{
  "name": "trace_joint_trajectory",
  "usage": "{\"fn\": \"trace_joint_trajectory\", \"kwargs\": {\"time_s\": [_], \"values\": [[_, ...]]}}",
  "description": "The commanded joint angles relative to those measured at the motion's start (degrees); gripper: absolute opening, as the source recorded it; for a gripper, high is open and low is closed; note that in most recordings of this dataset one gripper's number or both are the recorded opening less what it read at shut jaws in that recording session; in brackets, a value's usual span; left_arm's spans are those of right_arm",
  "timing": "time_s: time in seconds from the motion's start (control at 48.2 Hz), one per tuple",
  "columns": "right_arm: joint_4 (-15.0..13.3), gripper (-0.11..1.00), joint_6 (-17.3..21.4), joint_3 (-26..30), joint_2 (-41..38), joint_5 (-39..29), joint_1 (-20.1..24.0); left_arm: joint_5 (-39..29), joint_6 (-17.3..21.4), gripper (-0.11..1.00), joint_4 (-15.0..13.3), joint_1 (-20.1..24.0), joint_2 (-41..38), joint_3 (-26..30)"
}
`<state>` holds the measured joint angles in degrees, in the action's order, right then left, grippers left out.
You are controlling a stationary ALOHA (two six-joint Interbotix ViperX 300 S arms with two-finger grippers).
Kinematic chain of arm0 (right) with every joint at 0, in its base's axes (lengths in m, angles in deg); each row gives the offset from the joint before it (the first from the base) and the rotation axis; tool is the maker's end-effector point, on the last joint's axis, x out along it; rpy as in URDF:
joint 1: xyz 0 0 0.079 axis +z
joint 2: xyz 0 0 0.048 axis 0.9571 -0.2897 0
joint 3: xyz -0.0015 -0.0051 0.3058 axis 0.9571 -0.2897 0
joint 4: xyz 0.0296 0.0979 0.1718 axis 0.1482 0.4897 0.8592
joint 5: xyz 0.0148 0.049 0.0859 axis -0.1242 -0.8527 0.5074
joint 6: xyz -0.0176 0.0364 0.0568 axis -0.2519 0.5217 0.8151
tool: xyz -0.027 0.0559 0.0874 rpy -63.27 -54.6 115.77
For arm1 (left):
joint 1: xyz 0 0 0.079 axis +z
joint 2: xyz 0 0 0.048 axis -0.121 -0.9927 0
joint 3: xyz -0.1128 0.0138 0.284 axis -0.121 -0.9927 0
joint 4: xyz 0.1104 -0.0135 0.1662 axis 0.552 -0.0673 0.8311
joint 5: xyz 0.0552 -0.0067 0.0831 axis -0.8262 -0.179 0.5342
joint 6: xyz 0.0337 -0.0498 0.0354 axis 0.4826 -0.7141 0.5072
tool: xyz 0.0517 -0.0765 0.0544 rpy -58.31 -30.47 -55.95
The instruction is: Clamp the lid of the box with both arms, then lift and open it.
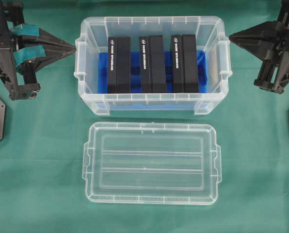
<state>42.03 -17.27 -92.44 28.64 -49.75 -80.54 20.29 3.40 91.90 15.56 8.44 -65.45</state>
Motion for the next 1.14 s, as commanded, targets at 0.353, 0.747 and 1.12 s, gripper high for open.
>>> {"fn": "trace_joint_trajectory", "kwargs": {"time_s": [0.353, 0.747, 1.12], "values": [[-0.3, 0.0, -0.2, -0.7, 0.6, 3.8, -0.2, 0.6, -0.1, 0.01, -0.1, -1.8, 0.1, 0.5], [-0.3, 0.0, -0.1, -2.8, 1.6, 6.8, -0.2, 1.1, -0.2, 0.01, -0.2, -3.8, 0.2, -0.9], [-0.3, 0.0, 0.0, -4.3, 1.6, 9.3, -0.2, 2.9, -0.2, 0.01, -0.2, -6.3, 0.2, -2.1]]}}
